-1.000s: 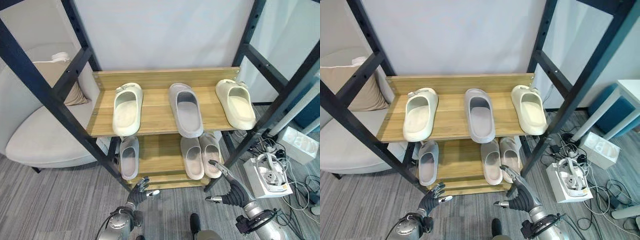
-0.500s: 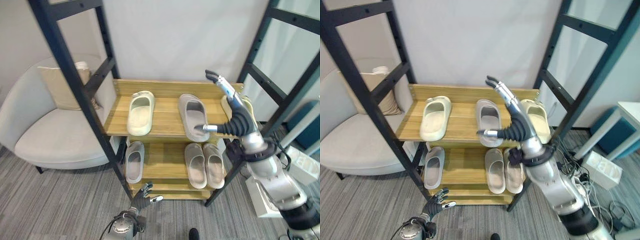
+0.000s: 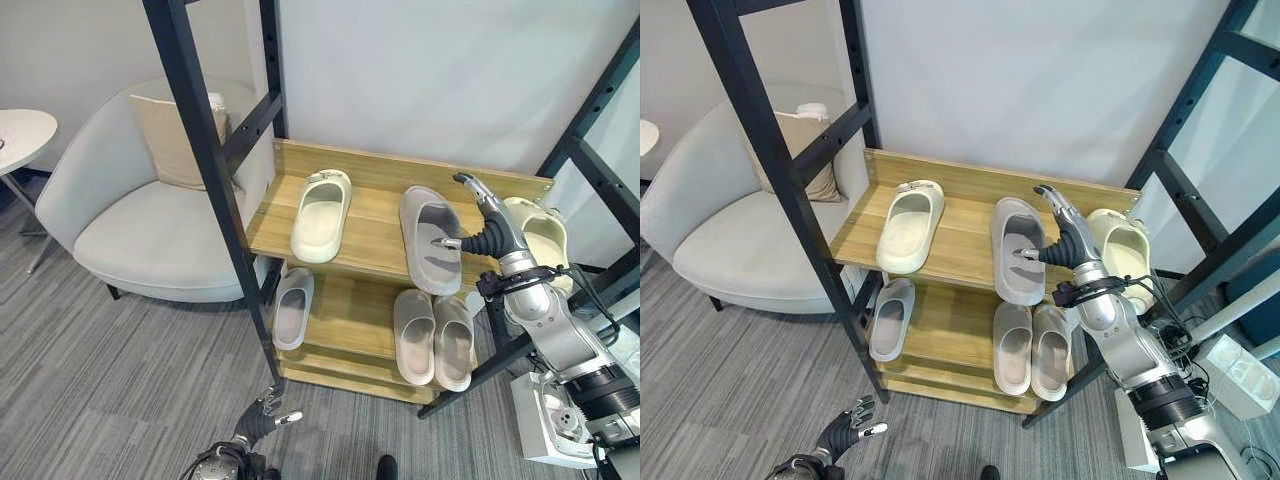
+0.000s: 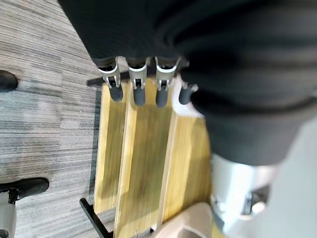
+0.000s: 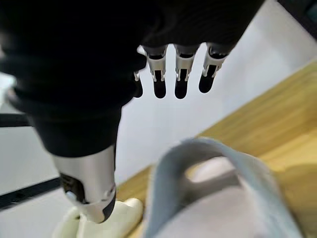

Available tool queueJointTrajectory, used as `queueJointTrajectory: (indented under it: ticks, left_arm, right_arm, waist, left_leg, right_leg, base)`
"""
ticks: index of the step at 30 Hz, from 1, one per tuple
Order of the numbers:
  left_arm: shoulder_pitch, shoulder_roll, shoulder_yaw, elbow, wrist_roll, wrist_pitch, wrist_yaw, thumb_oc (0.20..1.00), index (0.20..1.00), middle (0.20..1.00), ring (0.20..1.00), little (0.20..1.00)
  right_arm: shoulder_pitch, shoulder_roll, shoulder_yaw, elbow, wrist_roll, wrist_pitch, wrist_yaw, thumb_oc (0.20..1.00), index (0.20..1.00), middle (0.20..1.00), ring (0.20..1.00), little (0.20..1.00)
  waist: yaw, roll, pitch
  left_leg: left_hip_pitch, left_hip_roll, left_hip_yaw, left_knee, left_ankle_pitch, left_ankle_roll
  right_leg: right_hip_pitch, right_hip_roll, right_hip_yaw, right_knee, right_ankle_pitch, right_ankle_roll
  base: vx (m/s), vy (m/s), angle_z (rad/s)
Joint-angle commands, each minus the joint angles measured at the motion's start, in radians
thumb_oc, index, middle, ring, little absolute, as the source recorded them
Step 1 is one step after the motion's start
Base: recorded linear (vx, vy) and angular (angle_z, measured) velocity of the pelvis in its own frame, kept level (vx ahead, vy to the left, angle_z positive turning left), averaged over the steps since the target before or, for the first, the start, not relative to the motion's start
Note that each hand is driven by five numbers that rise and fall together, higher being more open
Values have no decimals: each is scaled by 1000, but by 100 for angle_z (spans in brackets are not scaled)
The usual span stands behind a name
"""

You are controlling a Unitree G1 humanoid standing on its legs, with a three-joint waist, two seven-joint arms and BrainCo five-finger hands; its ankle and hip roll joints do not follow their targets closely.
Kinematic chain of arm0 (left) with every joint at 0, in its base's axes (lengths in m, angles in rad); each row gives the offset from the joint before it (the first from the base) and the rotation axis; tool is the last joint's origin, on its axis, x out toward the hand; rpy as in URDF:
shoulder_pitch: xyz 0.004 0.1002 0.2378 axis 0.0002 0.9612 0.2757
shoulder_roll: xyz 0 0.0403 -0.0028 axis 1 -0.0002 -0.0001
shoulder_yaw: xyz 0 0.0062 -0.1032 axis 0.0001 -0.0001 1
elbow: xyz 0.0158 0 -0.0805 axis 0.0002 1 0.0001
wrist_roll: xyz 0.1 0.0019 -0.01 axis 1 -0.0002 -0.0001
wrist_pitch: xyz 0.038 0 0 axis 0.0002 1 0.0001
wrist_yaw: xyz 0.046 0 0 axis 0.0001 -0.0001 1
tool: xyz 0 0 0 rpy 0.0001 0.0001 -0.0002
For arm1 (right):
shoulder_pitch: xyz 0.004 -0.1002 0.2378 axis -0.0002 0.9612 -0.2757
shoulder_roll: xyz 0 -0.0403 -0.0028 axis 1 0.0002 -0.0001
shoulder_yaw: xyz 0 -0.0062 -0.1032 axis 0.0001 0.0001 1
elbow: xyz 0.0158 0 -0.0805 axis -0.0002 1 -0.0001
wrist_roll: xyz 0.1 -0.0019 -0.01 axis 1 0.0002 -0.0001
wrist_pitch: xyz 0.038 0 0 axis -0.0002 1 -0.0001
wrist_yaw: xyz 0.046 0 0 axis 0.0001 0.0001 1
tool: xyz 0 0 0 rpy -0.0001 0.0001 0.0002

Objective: Arrange the slippers neatly on the shoe rack.

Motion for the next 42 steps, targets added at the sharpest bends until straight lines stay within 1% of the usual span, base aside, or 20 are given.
queueJointTrajectory:
  ticks: [1,3,5,11,12,18,19,20,25,29,30,31,34,36,37,38,39,40,41,42]
  left_arm:
    - [-62,10,-23,-37,-24,-32,-24,1000,1000,1000,1000,1000]
    - [-67,10,-31,-36,-32,-31,-25,1000,1000,1000,1000,1000]
    - [-73,11,-51,-40,-42,-30,-30,1000,1000,1000,1000,1000]
    - [-76,19,-70,-49,-62,-28,-26,1000,1000,1000,1000,1000]
    - [-77,26,-75,-53,-75,-28,-23,1000,1000,1000,1000,1000]
    - [-85,31,-73,-49,-87,-29,-15,1000,1000,1000,1000,1000]
    - [-85,31,-70,-52,-93,-29,-13,1000,1000,1000,1000,1000]
    - [-82,31,-69,-61,-99,-31,-10,1000,1000,1000,1000,1000]
    - [-86,28,-73,-68,-96,-32,-3,1000,1000,1000,1000,1000]
    - [-88,25,-61,-70,-89,-30,8,1000,1000,1000,1000,1000]
    - [-89,22,-55,-70,-87,-30,12,1000,1000,1000,1000,1000]
    - [-91,14,-37,-63,-76,-31,16,1000,1000,1000,1000,1000]
    - [-92,12,-31,-62,-71,-32,17,1000,1000,1000,1000,1000]
    - [-91,5,-21,-61,-56,-30,15,1000,1000,1000,1000,1000]
    - [-95,1,-13,-58,-48,-28,17,1000,1000,1000,1000,1000]
    - [-95,2,-14,-58,-48,-28,17,1000,1000,1000,1000,1000]
    - [-97,0,-9,-58,-45,-28,18,1000,1000,1000,1000,1000]
    - [-101,-8,4,-48,-40,-27,25,1000,1000,1000,1000,1000]
    - [-100,-7,2,-48,-40,-27,24,1000,1000,1000,1000,1000]
    - [-105,-13,10,-45,-35,-24,33,1000,1000,1000,1000,1000]
  right_arm:
    - [-97,-40,-23,28,-5,-17,-41,1000,1000,1000,1000,1000]
    - [-122,-31,-7,71,12,-15,-44,1000,1000,1000,1000,1000]
    - [-207,-11,51,171,22,-3,-49,1000,1000,1000,1000,1000]
    - [-348,22,114,297,50,13,-80,1000,1000,1000,1000,1000]
    - [-412,30,131,368,67,21,-100,1000,1000,1000,1000,1000]
    - [-472,30,146,434,90,24,-117,1000,1000,1000,1000,1000]
    - [-477,24,152,451,81,32,-116,558,558,558,558,558]
    - [-479,20,153,482,66,44,-124,200,200,200,200,200]
    - [-443,31,147,572,46,65,-132,200,200,200,200,200]
    - [-390,41,112,489,62,59,-134,200,200,200,200,200]
    - [-363,41,90,428,65,55,-138,200,200,200,200,200]
    - [-285,45,22,283,65,29,-150,200,200,200,200,200]
    - [-252,45,-12,220,69,21,-153,200,200,200,200,200]
    - [-194,56,-69,99,83,-7,-157,200,200,200,200,200]
    - [-154,81,-102,-1,110,-40,-158,200,200,200,200,200]
    - [-147,82,-106,-7,110,-37,-157,200,200,200,200,200]
    - [-124,100,-121,-57,129,-53,-150,200,200,200,200,200]
    - [-72,149,-141,-165,196,-101,-133,200,200,200,200,200]
    - [-65,150,-144,-172,197,-98,-130,200,200,200,200,200]
    - [-17,215,-141,-286,305,-154,-91,200,200,200,200,200]
  waist:
    - [24,-21,9]
    - [31,-22,10]
    - [46,-24,16]
    - [71,-27,29]
    - [81,-29,34]
    - [91,-30,46]
    - [91,-31,47]
    - [90,-30,48]
    - [77,-24,48]
    - [60,-15,41]
    - [55,-12,38]
    - [43,-4,33]
    - [39,0,31]
    - [29,6,25]
    - [20,12,24]
    - [21,11,23]
    - [17,13,23]
    - [9,17,25]
    - [10,16,23]
    - [3,20,24]
  left_leg:
    - [-17,-34,-27,-1,-50,40]
    - [-17,-35,-29,-1,-51,41]
    - [-20,-37,-28,-1,-53,41]
    - [-28,-38,-34,-1,-52,43]
    - [-34,-38,-37,-1,-50,42]
    - [-46,-39,-47,0,-48,42]
    - [-49,-39,-51,0,-48,41]
    - [-50,-41,-54,-1,-48,41]
    - [-44,-40,-57,-1,-53,39]
    - [-28,-36,-52,-1,-58,37]
    - [-24,-35,-51,-1,-59,36]
    - [-18,-32,-49,-1,-60,35]
    - [-16,-32,-49,-1,-59,35]
    - [-15,-30,-47,-1,-57,34]
    - [-18,-29,-45,-1,-55,33]
    - [-18,-29,-45,-1,-55,33]
    - [-19,-28,-44,-1,-54,33]
    - [-21,-25,-42,-1,-51,32]
    - [-21,-25,-42,-1,-51,31]
    - [-21,-23,-39,-1,-49,30]
  right_leg:
    - [122,-39,-19,4,-142,51]
    - [122,-41,-20,4,-142,53]
    - [117,-45,-22,4,-142,55]
    - [109,-43,-21,4,-144,53]
    - [105,-42,-24,4,-146,52]
    - [101,-40,-28,4,-149,50]
    - [101,-39,-31,4,-150,49]
    - [101,-38,-33,4,-151,49]
    - [105,-33,-32,4,-154,46]
    - [112,-30,-28,4,-157,42]
    - [114,-29,-26,4,-159,41]
    - [119,-29,-25,4,-163,39]
    - [121,-29,-25,4,-165,38]
    - [121,-29,-25,4,-166,36]
    - [120,-28,-25,4,-166,36]
    - [120,-28,-26,4,-167,36]
    - [118,-27,-26,4,-167,35]
    - [116,-27,-24,4,-167,34]
    - [116,-27,-24,4,-168,34]
    - [114,-27,-24,4,-168,33]
  base:
    - [0,0,0]
    - [24,15,0]
    - [52,33,-4]
    - [32,12,0]
    - [22,9,7]
    - [13,0,11]
    - [24,-2,7]
    - [31,0,7]
    - [12,-4,4]
    - [0,0,0]
    - [0,0,0]
    - [0,0,0]
    - [0,0,0]
    - [-26,-17,0]
    - [-36,-18,-1]
    - [-37,-23,-1]
    - [-38,-25,-6]
    - [-37,-25,-8]
    - [-47,-37,-7]
    - [-49,-44,-4]
